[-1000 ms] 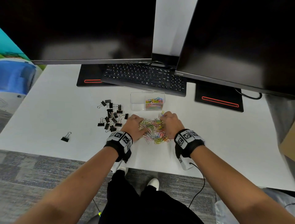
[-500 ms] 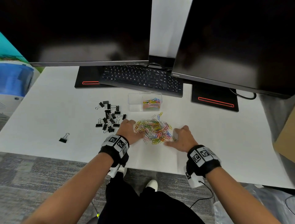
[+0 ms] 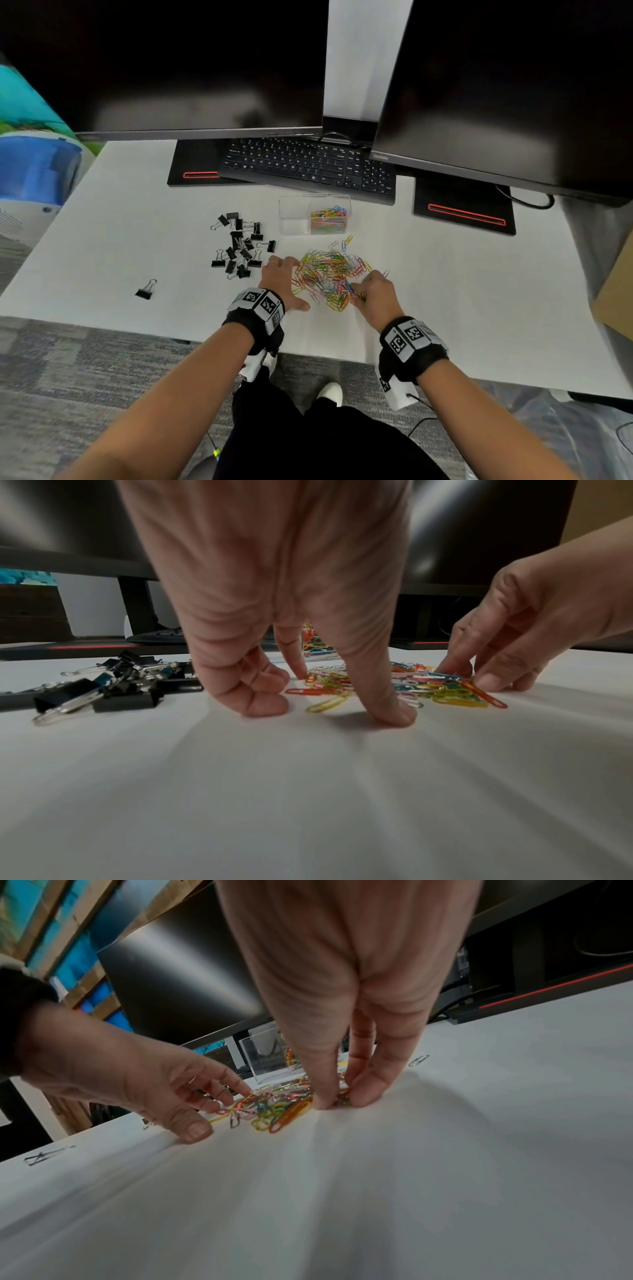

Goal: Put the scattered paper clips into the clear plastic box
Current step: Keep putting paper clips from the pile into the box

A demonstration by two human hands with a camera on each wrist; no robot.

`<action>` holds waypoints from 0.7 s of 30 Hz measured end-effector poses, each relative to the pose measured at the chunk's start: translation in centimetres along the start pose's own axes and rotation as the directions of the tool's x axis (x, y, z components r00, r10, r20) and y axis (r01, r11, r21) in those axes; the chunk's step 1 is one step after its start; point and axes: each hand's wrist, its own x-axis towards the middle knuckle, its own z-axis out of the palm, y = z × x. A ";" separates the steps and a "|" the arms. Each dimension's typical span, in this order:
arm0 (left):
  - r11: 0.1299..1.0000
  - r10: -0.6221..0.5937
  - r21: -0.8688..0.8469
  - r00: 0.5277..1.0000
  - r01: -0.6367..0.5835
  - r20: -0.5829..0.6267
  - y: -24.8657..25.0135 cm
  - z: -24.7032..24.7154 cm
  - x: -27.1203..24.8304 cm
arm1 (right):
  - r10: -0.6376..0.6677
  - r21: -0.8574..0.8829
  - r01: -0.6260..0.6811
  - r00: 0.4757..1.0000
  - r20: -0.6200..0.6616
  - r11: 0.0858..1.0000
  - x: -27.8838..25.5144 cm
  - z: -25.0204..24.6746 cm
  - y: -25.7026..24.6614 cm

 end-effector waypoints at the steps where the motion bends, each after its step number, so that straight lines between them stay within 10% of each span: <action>1: 1.000 -0.005 -0.001 1.000 0.005 -0.002 0.0 0.1 0.0 | 0.000 0.000 0.000 1.000 -0.005 1.000 0.0 0.0 -0.1; 14: 0.982 -0.058 0.183 0.994 0.040 0.093 2.6 -1.9 1.3 | 0.106 -0.048 -0.101 0.989 0.108 0.994 2.0 -1.7 -1.5; 21: 0.987 0.155 -0.024 0.987 -0.156 -0.051 5.7 -5.7 3.6 | 0.087 -0.014 -0.087 0.996 0.012 0.996 4.8 -5.3 -2.4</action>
